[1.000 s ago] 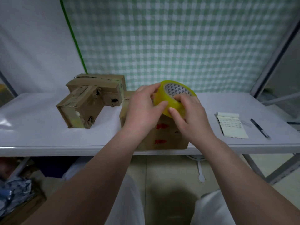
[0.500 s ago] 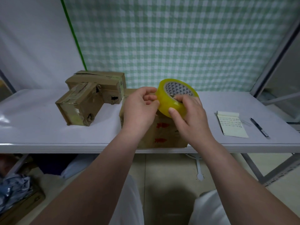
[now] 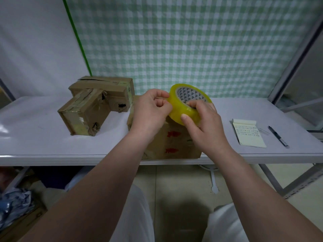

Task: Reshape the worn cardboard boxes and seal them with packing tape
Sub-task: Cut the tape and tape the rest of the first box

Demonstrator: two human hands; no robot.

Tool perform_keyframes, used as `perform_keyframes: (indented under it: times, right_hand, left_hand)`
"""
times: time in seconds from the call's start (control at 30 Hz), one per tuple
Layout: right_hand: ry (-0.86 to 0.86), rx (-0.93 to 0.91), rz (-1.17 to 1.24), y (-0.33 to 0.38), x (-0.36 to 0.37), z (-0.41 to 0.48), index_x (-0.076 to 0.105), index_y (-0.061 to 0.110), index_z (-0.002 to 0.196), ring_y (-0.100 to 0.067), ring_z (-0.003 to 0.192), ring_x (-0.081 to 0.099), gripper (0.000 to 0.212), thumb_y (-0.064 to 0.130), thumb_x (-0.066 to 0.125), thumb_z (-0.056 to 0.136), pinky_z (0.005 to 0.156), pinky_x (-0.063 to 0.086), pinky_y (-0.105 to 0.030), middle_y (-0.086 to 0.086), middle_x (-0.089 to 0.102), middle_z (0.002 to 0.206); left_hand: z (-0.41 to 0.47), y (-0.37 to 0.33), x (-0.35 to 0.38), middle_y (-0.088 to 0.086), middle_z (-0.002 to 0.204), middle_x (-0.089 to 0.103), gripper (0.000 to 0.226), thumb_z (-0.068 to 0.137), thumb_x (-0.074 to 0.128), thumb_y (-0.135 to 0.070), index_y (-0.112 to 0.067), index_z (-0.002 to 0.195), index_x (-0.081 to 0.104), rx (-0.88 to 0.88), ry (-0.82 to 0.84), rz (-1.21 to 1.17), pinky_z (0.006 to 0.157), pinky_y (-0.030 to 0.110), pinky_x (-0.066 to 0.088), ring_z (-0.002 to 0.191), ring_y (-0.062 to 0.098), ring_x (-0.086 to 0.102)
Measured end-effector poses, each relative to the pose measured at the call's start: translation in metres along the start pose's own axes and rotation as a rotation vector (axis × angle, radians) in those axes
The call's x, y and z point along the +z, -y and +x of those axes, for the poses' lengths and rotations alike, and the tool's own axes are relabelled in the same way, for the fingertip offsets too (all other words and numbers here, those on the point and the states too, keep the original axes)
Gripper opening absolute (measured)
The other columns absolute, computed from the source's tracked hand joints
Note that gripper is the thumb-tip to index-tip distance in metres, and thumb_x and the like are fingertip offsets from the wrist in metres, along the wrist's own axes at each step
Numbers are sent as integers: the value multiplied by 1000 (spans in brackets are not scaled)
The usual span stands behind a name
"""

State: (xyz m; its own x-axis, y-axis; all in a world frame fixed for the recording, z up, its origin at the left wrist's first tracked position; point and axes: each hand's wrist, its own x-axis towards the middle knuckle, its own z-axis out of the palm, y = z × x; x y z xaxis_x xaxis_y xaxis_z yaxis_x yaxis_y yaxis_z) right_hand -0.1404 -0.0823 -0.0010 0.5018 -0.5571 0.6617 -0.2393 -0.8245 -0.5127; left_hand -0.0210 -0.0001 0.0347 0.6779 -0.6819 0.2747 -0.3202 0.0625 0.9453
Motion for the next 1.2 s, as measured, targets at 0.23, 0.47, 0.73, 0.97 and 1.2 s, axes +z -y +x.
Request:
perform_keyframes:
  times: [0.23,0.47,0.73,0.97,1.2]
  right_hand:
    - [20,3,-1,2,-2,1,60,11,102,-9,96,43,25,29,57,84,79,29,-21,11,53,99]
    - [37,9,-15,3,-1,2,60,12,101,-11,96,43,25,30,57,84,80,31,-25,10,53,98]
    - [54,-17,-42,3,-1,2,60,12,101,-9,94,41,25,30,57,84,83,32,-28,10,52,97]
    - [74,55,-7,4,-8,10,60,16,103,-11,91,44,28,35,53,83,73,30,-10,10,54,97]
    - [112,58,-26,5,-7,11,59,17,104,-12,94,43,29,37,52,83,79,30,-25,11,53,98]
  left_hand:
    - [0,3,-3,13,87,65,24,85,55,6,-14,97,62,-107,76,-170,78,32,54,75,17,62]
    - [0,3,-7,8,79,66,9,82,69,-1,-10,80,67,-142,50,-169,78,35,58,74,20,64]
    - [3,9,-4,7,78,67,14,90,61,-9,-16,78,65,-114,20,-12,84,47,56,75,20,64]
    - [-10,10,-2,3,81,61,18,95,51,-4,-14,82,59,-35,123,-182,81,26,54,80,12,60]
    - [-7,13,-2,3,83,60,20,98,44,-6,-15,82,53,-53,112,-187,82,27,53,79,12,59]
